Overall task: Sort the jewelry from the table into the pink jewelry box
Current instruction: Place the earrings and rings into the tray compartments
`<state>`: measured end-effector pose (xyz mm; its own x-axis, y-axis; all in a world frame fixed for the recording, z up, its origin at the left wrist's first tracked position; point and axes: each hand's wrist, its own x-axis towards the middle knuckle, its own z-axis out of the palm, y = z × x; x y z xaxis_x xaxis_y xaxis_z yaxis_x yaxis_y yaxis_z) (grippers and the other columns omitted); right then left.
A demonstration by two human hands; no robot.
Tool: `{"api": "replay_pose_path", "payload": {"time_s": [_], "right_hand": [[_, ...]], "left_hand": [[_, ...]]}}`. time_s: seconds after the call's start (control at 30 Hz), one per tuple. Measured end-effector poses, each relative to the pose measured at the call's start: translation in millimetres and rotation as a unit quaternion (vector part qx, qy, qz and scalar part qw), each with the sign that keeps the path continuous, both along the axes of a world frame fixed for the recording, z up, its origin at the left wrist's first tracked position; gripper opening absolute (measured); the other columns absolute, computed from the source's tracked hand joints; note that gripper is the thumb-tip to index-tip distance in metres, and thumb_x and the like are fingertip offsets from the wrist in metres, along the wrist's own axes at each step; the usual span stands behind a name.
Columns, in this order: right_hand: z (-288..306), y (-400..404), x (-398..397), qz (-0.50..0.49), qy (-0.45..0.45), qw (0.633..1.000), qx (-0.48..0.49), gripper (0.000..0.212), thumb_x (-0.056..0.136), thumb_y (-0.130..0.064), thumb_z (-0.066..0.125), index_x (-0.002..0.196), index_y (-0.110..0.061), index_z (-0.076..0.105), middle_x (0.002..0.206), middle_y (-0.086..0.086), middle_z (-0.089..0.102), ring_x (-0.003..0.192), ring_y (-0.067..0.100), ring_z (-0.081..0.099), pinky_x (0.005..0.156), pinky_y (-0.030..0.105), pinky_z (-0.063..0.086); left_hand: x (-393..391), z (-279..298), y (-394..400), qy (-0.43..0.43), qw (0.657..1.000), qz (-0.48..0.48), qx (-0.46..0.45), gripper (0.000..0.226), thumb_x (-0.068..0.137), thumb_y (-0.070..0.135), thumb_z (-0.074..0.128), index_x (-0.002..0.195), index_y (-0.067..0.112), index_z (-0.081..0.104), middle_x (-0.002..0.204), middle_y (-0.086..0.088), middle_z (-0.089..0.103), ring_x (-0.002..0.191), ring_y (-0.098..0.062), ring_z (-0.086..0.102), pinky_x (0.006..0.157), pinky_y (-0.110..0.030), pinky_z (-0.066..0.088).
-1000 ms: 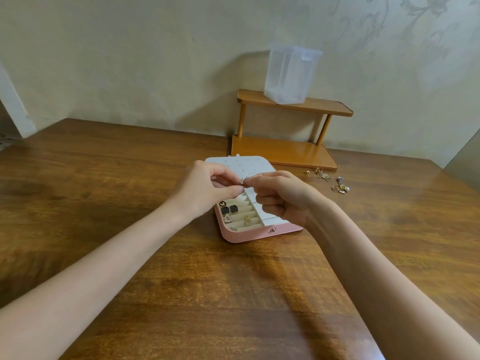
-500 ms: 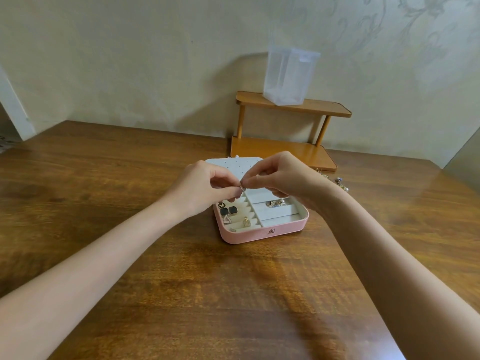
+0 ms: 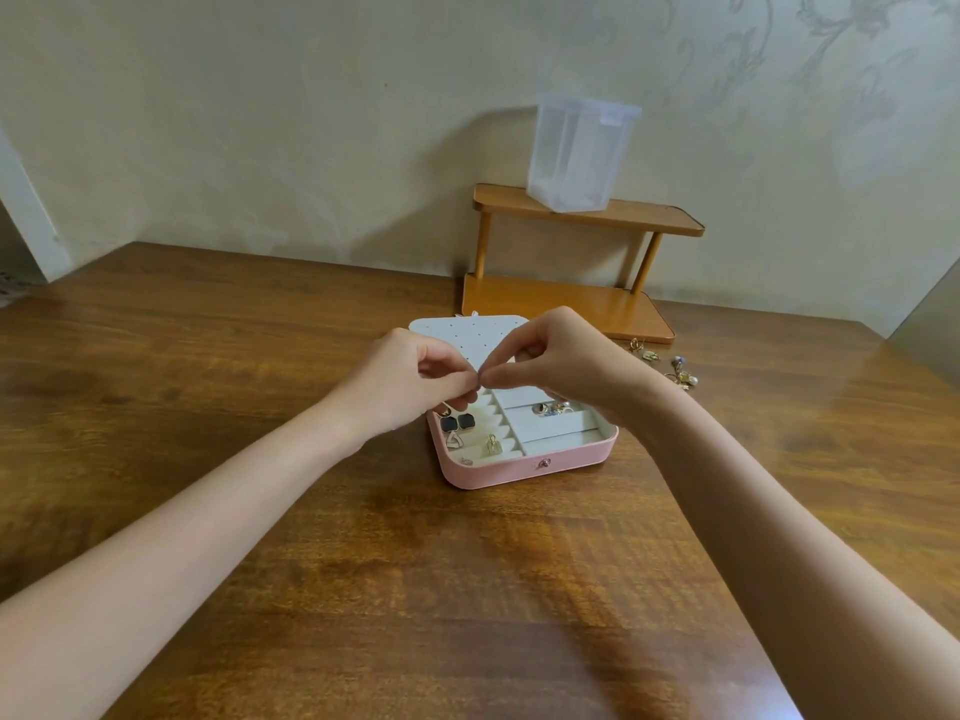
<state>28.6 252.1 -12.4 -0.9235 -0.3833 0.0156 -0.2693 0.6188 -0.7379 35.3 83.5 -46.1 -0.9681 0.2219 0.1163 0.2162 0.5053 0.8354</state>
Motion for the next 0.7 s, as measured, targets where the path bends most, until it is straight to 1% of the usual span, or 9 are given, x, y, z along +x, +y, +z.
{"api": "replay_pose_path", "payload": {"time_s": [0.07, 0.1, 0.2, 0.27, 0.33, 0.4, 0.5, 0.6, 0.7], "right_hand": [[-2, -2, -1, -0.017, 0.013, 1.000, 0.010, 0.010, 0.083, -0.012, 0.068, 0.086, -0.003, 0.072, 0.037, -0.017, 0.049, 0.036, 0.001, 0.040, 0.038, 0.009, 0.027], [-3, -2, -2, -0.033, -0.005, 0.999, -0.003, 0.009, 0.083, -0.012, 0.067, 0.085, -0.004, 0.072, 0.038, -0.014, 0.049, 0.037, 0.003, 0.039, 0.038, 0.009, 0.027], [-6, 1, -3, -0.080, -0.113, 0.987, -0.080, 0.008, 0.085, -0.012, 0.066, 0.083, -0.008, 0.073, 0.045, -0.004, 0.042, 0.043, 0.008, 0.030, 0.040, 0.017, 0.026], [-8, 3, -3, -0.082, -0.153, 0.980, -0.098, 0.008, 0.085, -0.011, 0.065, 0.083, -0.008, 0.072, 0.047, -0.003, 0.042, 0.044, 0.008, 0.030, 0.041, 0.018, 0.025], [-8, 2, -1, -0.073, -0.160, 0.982, -0.070, 0.007, 0.084, -0.011, 0.066, 0.083, -0.008, 0.072, 0.052, 0.000, 0.044, 0.046, 0.008, 0.031, 0.042, 0.017, 0.026], [-9, -1, 0, -0.065, -0.146, 0.987, -0.026, 0.006, 0.083, -0.013, 0.068, 0.080, -0.008, 0.071, 0.057, 0.002, 0.047, 0.048, 0.009, 0.032, 0.041, 0.017, 0.027], [-6, -3, 1, -0.048, -0.139, 0.989, 0.026, 0.006, 0.083, -0.013, 0.068, 0.080, -0.008, 0.071, 0.059, 0.003, 0.048, 0.048, 0.009, 0.033, 0.041, 0.016, 0.027], [-2, -3, 3, -0.022, -0.182, 0.979, 0.087, 0.012, 0.085, -0.013, 0.066, 0.092, -0.004, 0.071, 0.056, 0.001, 0.045, 0.046, 0.009, 0.031, 0.040, 0.017, 0.026], [-2, -6, 5, -0.007, -0.208, 0.967, 0.144, 0.017, 0.085, -0.012, 0.065, 0.098, -0.002, 0.070, 0.058, 0.002, 0.043, 0.046, 0.009, 0.029, 0.039, 0.016, 0.025]], "left_hand": [[1, -1, 2, 0.009, 1.000, 0.005, -0.010, 0.010, 0.085, 0.016, 0.065, 0.090, 0.013, 0.073, 0.081, 0.003, 0.072, 0.075, -0.005, 0.068, 0.068, -0.013, 0.052], [2, -1, 2, 0.013, 1.000, 0.014, -0.006, 0.008, 0.084, 0.017, 0.066, 0.089, 0.015, 0.072, 0.081, 0.003, 0.072, 0.076, -0.005, 0.068, 0.069, -0.014, 0.052], [5, -1, 2, 0.014, 0.999, 0.042, 0.019, 0.005, 0.080, 0.017, 0.071, 0.083, 0.021, 0.071, 0.079, 0.004, 0.072, 0.076, -0.006, 0.068, 0.071, -0.018, 0.053], [7, -1, 2, -0.015, 0.998, 0.051, 0.043, 0.005, 0.081, 0.014, 0.070, 0.081, 0.019, 0.071, 0.076, 0.004, 0.073, 0.072, -0.005, 0.068, 0.066, -0.016, 0.054], [9, 0, 3, -0.065, 0.992, 0.061, 0.090, 0.005, 0.082, 0.010, 0.068, 0.082, 0.014, 0.071, 0.072, 0.004, 0.072, 0.067, -0.002, 0.068, 0.057, -0.012, 0.053], [10, 2, 4, -0.093, 0.989, 0.057, 0.102, 0.005, 0.083, 0.009, 0.067, 0.083, 0.012, 0.071, 0.069, 0.004, 0.072, 0.063, -0.001, 0.067, 0.054, -0.010, 0.051], [10, 4, 3, -0.067, 0.997, 0.027, 0.032, 0.006, 0.083, 0.012, 0.067, 0.080, 0.017, 0.070, 0.073, 0.003, 0.072, 0.066, -0.004, 0.068, 0.058, -0.012, 0.052], [14, 6, -2, -0.025, 0.998, -0.009, -0.065, 0.004, 0.083, 0.018, 0.068, 0.082, 0.022, 0.070, 0.083, 0.009, 0.069, 0.080, -0.006, 0.065, 0.075, -0.021, 0.052], [21, 4, -10, 0.001, 0.984, -0.047, -0.172, 0.008, 0.083, 0.023, 0.068, 0.086, 0.029, 0.072, 0.087, 0.019, 0.063, 0.084, 0.002, 0.058, 0.073, -0.015, 0.043]]}}
